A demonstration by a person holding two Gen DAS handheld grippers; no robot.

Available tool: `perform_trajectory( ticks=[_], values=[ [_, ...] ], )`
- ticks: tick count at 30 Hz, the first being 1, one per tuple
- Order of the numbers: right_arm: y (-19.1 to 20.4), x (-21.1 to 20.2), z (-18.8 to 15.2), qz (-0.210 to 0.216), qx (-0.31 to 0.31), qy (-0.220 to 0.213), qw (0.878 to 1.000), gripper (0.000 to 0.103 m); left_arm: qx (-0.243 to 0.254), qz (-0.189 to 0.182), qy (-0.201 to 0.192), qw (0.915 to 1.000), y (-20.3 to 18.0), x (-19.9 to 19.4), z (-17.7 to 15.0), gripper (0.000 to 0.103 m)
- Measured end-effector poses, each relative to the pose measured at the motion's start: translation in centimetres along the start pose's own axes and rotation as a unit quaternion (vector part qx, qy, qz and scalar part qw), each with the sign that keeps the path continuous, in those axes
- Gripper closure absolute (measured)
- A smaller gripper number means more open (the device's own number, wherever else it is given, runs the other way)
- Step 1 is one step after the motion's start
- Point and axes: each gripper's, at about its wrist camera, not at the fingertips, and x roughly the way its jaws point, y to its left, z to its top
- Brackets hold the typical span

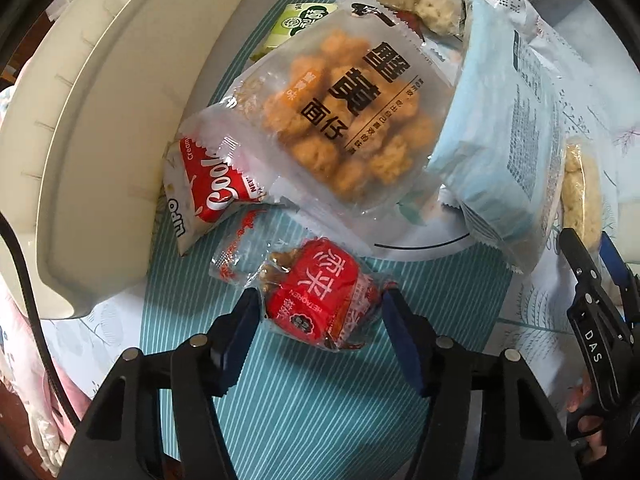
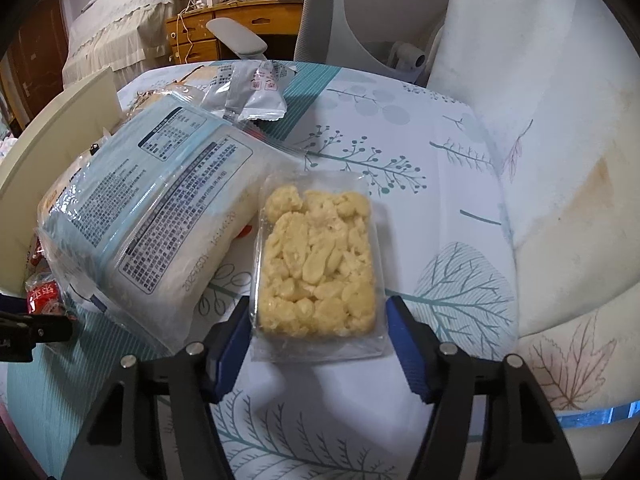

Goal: Organize snacks
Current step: 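Grasp the red packet with the left tool while the right grasps the crisp box, then carry the red packet into the tray with the left tool while the right places the crisp box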

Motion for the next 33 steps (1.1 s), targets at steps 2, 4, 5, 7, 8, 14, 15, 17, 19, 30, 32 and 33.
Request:
perform_trajectory(
  ticks=[2, 4, 5, 7, 8, 14, 15, 17, 19, 30, 32, 33],
  values=[
    [0.0, -0.1, 0.0, 0.002, 0.000, 0.003, 1.000, 0.039, 0.001, 0.002, 0.000, 1.0000, 0.2, 0.0, 0.0, 0.043],
    [0.0, -0.1, 0.1, 0.002, 0.004, 0.008, 1.000, 0.040, -0.004, 0.004, 0.005, 1.0000, 0.4, 0.1, -0.1, 0.043],
    [-0.1, -0.1, 0.1, 0.003, 0.008, 0.010, 1.000, 0.040, -0.006, 0.003, 0.004, 1.0000, 0.3, 0.1, -0.1, 0.043],
    [0.0, -0.3, 0.1, 0.005, 0.013, 0.012, 1.000, 0.043, -0.005, 0.002, 0.003, 1.0000, 0.3, 0.2, -0.2, 0.044],
    [0.0, -0.3, 0.1, 0.005, 0.012, 0.014, 1.000, 0.043, -0.004, 0.003, 0.004, 1.0000, -0.1, 0.1, -0.4, 0.045],
    [0.0, -1.1, -0.6, 0.009, 0.017, 0.026, 0.999, 0.043, 0.003, -0.004, 0.000, 1.0000, -1.1, -1.0, -1.6, 0.046],
    [0.0, -1.3, -0.7, 0.010, 0.018, 0.028, 0.999, 0.043, 0.005, -0.009, -0.005, 0.9999, -1.1, -1.5, -1.8, 0.046],
    [-0.2, -1.7, -1.0, 0.017, 0.022, 0.028, 0.999, 0.043, 0.009, -0.013, -0.013, 0.9998, -1.1, -2.2, -2.1, 0.046],
    [-0.4, -2.2, -1.2, 0.026, 0.033, 0.032, 0.999, 0.044, 0.014, -0.020, -0.025, 0.9994, -1.0, -3.3, -2.5, 0.046],
    [0.8, -6.0, -1.8, 0.027, 0.038, 0.012, 0.999, 0.044, 0.050, -0.098, -0.111, 0.9877, 0.7, -10.9, -5.0, 0.046],
    [1.3, -6.9, -1.6, 0.029, 0.041, 0.002, 0.999, 0.044, 0.060, -0.110, -0.127, 0.9840, 0.9, -12.2, -4.8, 0.046],
    [1.6, -7.3, -1.5, 0.030, 0.043, -0.002, 0.999, 0.044, 0.065, -0.113, -0.134, 0.9823, 0.8, -13.0, -4.7, 0.046]
  ],
)
